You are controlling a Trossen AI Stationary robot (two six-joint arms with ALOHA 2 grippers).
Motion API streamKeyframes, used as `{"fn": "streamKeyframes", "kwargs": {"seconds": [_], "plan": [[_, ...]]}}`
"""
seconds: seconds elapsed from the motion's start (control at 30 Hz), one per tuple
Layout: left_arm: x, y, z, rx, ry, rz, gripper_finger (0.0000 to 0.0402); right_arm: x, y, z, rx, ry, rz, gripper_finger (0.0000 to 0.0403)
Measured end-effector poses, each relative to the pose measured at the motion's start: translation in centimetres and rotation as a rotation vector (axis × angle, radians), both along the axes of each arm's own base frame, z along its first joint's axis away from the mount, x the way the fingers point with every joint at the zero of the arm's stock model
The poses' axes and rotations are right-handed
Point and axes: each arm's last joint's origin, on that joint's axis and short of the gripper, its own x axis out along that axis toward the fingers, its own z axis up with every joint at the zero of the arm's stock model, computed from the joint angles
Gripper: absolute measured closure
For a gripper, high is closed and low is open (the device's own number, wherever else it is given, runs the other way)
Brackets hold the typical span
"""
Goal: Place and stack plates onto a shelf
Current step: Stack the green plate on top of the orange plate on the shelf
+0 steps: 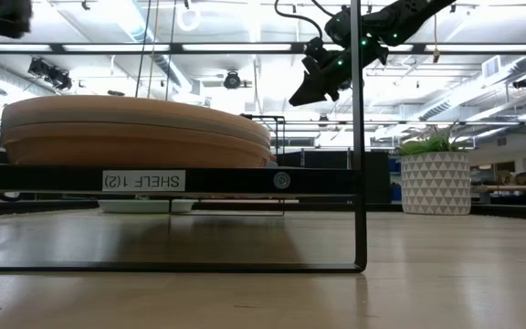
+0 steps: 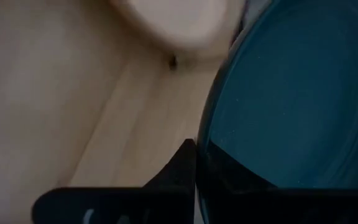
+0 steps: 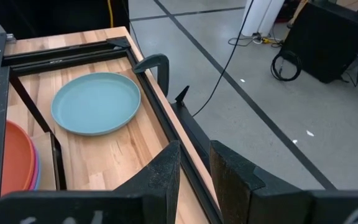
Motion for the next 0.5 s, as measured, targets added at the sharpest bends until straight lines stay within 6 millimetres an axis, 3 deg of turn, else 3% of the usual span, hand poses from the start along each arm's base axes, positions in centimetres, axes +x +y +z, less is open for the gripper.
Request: {"fn": "streamKeyframes", "kwargs": {"seconds": [0.17, 0.37, 0.5], "plan": [[0.1, 1.9, 0.6, -0.016, -0.095, 0.420, 0.0389, 0.0, 0.0, 0.0, 0.003, 0.000, -0.001, 0.0309], [0.7, 3.9, 0.5, 0.099, -0.175, 0.863, 0.0384, 0.0, 0.0, 0.1, -0.006, -0.012, -0.001, 0.0309], [2.0, 4.8, 0.0, 0.179, -0.152, 1.036, 0.0383, 0.0, -0.1, 0.2, -0.011, -0.015, -0.007, 0.0309]]}}
